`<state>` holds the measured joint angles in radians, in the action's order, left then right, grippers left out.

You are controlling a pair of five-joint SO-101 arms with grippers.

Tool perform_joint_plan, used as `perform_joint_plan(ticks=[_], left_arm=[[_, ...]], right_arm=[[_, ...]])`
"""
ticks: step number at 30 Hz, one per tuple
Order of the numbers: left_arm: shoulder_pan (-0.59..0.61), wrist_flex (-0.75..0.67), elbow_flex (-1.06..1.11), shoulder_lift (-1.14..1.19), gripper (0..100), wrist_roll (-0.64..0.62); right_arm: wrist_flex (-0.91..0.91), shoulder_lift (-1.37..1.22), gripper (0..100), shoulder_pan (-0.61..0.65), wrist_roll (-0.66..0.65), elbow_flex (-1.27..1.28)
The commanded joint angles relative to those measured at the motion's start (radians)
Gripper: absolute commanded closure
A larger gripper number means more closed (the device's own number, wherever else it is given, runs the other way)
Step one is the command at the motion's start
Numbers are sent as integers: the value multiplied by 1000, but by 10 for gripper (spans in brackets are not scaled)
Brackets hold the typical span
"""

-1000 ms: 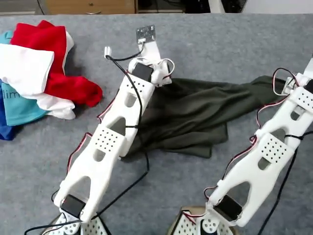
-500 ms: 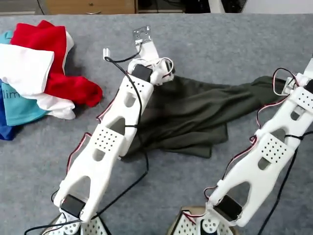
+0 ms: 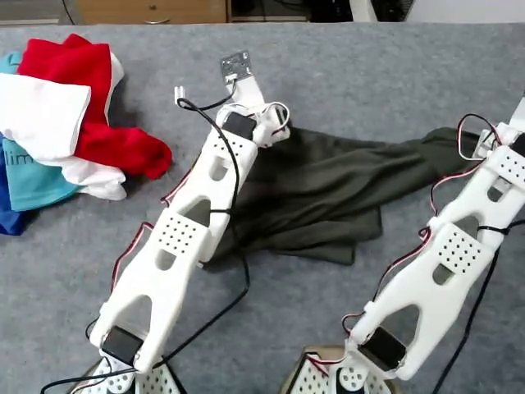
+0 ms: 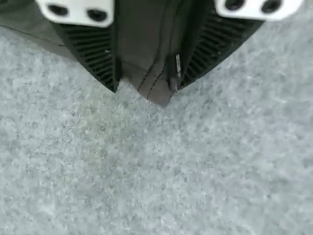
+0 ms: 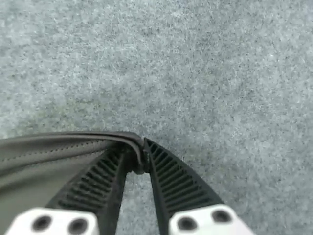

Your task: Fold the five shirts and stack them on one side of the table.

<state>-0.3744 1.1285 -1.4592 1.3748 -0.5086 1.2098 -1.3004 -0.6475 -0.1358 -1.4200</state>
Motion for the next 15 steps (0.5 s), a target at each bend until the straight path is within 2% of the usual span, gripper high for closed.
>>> perform_joint_plan(ticks=[1, 4, 9, 13, 15], left_arm=[[8, 46, 15, -59, 893, 48], [6, 61, 14, -59, 983, 89], [5, 78, 2, -61, 981, 94], [14, 144, -209, -73, 981, 97], [12, 183, -210, -116, 981, 115]], right_arm=[[5, 21, 997, 13, -8, -64], [5, 21, 997, 13, -8, -64], [5, 21, 997, 13, -8, -64], [5, 21, 997, 13, -8, -64], [5, 21, 997, 13, -8, -64]])
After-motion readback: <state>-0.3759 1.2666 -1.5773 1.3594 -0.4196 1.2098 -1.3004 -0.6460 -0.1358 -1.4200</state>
